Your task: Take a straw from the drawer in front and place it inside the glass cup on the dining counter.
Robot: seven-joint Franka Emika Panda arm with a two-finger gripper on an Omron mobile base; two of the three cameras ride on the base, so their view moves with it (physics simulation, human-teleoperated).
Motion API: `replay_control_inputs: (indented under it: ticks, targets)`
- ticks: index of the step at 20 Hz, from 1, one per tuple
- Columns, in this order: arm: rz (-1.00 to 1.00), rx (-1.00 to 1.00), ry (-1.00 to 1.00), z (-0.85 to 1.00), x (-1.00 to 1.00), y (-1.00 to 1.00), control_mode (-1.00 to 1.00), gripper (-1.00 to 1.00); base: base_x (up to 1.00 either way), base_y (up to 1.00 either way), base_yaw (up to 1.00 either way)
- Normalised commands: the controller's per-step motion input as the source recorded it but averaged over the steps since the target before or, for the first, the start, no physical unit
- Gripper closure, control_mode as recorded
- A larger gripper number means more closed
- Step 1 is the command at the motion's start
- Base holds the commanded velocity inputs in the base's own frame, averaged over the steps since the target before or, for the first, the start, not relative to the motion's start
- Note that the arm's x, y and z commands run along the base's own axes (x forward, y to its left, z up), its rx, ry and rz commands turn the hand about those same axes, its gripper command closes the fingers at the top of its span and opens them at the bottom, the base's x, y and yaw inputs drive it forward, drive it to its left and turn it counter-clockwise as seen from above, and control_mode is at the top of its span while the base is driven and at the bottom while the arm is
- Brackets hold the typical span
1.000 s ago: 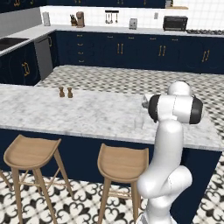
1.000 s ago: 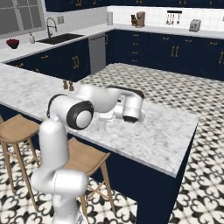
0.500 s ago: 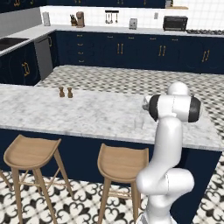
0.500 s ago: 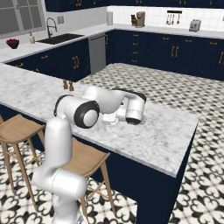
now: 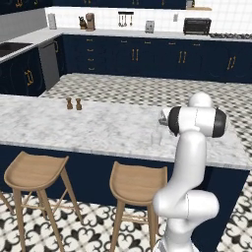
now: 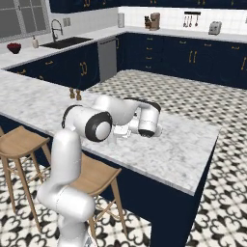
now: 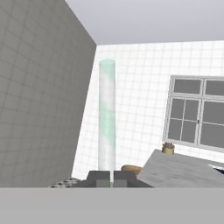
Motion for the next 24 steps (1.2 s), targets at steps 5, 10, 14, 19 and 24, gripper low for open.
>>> replay_control_inputs:
  ticks: [5,10,14,19,24]
  targets:
    - [0.0,0.0,0.0,-0.08,0.14,-0.03,-1.0,1.0,0.0,0.0,0.0]
    - [0.0,0.0,-0.01,-0.08,0.07,-0.12,-1.0,1.0,0.0,0.0,0.0]
    - [0.0,0.0,-0.01,-0.15,0.0,-0.14,-1.0,1.0,0.0,0.0,0.0]
    - [0.0,0.0,0.0,-0.2,0.05,-0.05,-1.0,1.0,0.0,0.0,0.0]
    - [0.0,0.0,0.0,-0.15,0.25,0.0,-1.0,1.0,0.0,0.0,0.0]
